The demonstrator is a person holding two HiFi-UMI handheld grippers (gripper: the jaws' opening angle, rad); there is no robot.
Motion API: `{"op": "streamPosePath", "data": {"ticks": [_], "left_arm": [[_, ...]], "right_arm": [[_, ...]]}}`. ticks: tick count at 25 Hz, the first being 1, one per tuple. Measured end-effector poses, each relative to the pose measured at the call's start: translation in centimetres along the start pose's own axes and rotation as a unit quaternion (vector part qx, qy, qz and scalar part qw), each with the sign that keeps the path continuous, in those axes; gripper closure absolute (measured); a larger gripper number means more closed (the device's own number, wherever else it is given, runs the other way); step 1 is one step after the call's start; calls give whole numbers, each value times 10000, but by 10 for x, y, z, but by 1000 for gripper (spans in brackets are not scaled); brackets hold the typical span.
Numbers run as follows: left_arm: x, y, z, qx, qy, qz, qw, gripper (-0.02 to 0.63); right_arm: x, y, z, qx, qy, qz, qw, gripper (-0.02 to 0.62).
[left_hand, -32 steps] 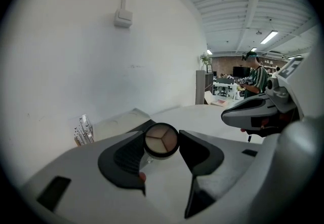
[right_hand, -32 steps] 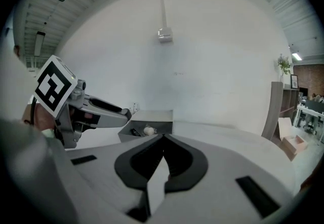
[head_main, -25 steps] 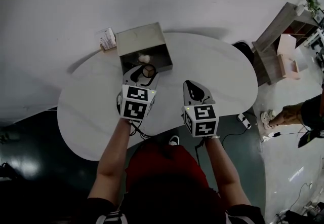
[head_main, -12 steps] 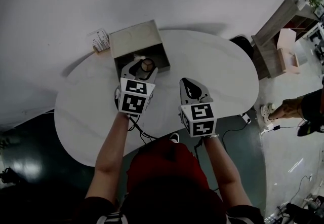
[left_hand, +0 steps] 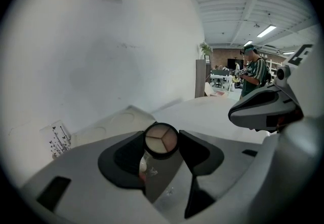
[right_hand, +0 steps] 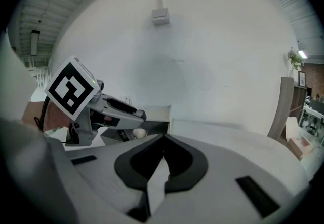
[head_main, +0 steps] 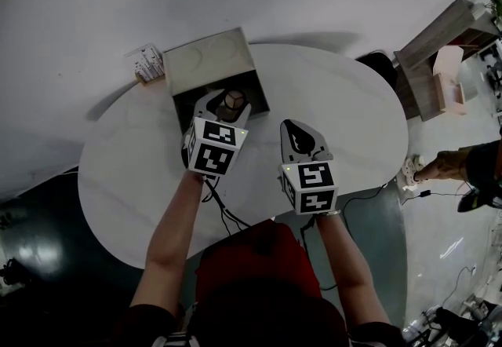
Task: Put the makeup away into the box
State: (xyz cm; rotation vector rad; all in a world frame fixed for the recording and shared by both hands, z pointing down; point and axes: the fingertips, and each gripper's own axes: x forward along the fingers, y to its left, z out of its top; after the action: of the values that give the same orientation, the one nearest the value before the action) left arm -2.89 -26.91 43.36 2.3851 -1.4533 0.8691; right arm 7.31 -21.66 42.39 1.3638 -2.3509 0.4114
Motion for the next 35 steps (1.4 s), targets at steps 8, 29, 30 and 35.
{"op": "streamPosePath", "data": {"ticks": [8, 29, 30, 35], "left_arm": [[29, 3, -12, -102, 154, -211, 9996, 368], [79, 10, -40, -60, 578, -464, 9972, 368], [80, 9, -40, -52, 581, -484, 9971, 368], [85, 4, -42, 12, 691, -580, 9959, 368]], "right_arm": [[27, -6, -2, 95, 109, -50, 9999, 581], [55, -20, -22, 70, 435, -152, 9989, 581], [55, -20, -23, 64, 447, -156, 9989, 581], [56, -22, -24, 67, 469, -177, 9987, 581]]}}
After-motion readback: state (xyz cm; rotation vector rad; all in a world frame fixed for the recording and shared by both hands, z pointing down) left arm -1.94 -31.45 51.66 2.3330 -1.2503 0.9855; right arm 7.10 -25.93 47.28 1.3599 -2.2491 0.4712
